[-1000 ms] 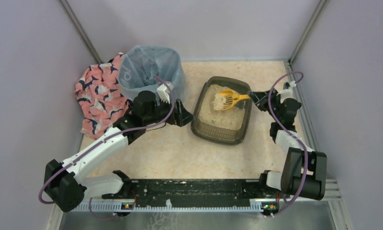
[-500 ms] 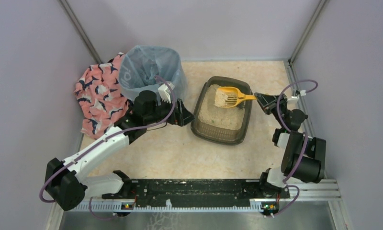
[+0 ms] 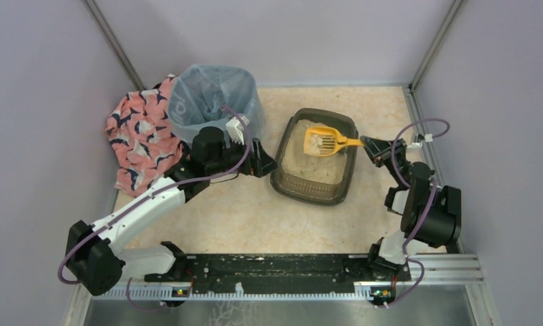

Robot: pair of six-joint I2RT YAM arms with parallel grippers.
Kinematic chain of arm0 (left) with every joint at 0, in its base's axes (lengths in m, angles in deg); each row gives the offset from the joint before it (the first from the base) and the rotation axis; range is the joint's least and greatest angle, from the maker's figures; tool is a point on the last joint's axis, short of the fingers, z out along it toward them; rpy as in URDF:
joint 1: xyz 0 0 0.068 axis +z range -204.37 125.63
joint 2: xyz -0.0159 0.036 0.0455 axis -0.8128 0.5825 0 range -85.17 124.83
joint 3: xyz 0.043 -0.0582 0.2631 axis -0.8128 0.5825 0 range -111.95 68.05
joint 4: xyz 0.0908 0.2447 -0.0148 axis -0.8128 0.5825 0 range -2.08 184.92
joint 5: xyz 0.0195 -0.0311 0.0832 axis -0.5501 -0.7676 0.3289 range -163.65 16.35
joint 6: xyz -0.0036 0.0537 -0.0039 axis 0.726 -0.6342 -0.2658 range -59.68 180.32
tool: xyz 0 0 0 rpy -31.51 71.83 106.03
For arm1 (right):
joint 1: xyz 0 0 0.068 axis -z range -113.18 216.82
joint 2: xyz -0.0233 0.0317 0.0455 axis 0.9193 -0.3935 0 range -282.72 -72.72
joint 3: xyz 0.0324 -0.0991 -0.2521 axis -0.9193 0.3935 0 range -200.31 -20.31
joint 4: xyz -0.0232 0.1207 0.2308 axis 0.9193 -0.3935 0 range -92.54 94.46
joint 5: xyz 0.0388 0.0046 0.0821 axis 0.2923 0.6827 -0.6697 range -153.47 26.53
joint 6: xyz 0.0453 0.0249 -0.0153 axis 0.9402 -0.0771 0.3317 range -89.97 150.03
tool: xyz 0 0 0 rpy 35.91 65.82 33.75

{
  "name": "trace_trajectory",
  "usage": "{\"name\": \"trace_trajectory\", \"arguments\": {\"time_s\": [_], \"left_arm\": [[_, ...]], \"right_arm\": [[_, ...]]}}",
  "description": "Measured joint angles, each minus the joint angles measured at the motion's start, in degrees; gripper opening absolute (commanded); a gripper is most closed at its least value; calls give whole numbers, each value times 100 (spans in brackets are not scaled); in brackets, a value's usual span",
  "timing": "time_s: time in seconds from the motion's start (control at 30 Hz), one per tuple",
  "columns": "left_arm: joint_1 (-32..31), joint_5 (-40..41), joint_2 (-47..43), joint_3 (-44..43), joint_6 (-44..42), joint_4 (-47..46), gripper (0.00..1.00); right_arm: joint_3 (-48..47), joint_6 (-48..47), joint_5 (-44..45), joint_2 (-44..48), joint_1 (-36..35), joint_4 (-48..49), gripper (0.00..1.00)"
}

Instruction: Clean the litter box

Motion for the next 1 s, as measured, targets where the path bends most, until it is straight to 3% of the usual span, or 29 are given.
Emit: {"name": "trace_trajectory", "arguments": {"time_s": [0.57,1.0], "left_arm": [[-2,-13,66,-33,11,-184,99],[-98,-57,232,-144,-96,-203,99]], "right_arm": [[-39,-625,350,11,-282,-927,0],[-107,-688,295,87,-195,-975,0]]}}
